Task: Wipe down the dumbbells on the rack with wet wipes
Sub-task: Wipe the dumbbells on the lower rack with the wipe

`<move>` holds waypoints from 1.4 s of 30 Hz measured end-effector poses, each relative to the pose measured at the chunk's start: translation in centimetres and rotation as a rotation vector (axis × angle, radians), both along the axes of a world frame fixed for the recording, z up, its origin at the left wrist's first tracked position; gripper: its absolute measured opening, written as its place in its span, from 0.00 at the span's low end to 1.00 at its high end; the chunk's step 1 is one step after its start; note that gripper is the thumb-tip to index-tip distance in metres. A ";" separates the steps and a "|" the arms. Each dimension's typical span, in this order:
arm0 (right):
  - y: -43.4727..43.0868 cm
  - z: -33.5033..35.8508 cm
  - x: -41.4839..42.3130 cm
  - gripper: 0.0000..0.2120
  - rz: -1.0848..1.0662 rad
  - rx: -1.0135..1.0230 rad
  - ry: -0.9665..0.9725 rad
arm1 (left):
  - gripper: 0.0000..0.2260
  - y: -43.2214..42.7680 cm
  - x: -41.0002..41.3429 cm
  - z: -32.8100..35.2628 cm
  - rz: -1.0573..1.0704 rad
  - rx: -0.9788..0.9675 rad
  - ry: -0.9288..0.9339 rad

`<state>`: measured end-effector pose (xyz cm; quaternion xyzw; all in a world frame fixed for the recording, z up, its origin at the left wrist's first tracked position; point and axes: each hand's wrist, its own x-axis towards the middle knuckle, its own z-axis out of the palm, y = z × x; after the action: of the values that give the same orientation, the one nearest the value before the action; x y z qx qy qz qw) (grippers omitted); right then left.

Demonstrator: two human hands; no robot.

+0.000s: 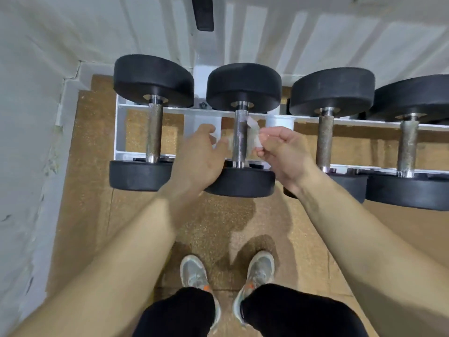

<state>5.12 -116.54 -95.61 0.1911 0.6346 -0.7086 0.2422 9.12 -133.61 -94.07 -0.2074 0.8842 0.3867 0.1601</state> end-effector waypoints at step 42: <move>21.1 0.2 -5.9 0.16 0.029 -0.117 -0.258 | 0.09 19.3 -6.7 -1.0 0.452 0.779 -0.097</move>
<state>-0.80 -95.48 -95.39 0.2571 0.5585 -0.7104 0.3425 2.42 -114.31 -95.11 -0.3374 0.5969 0.7056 0.1789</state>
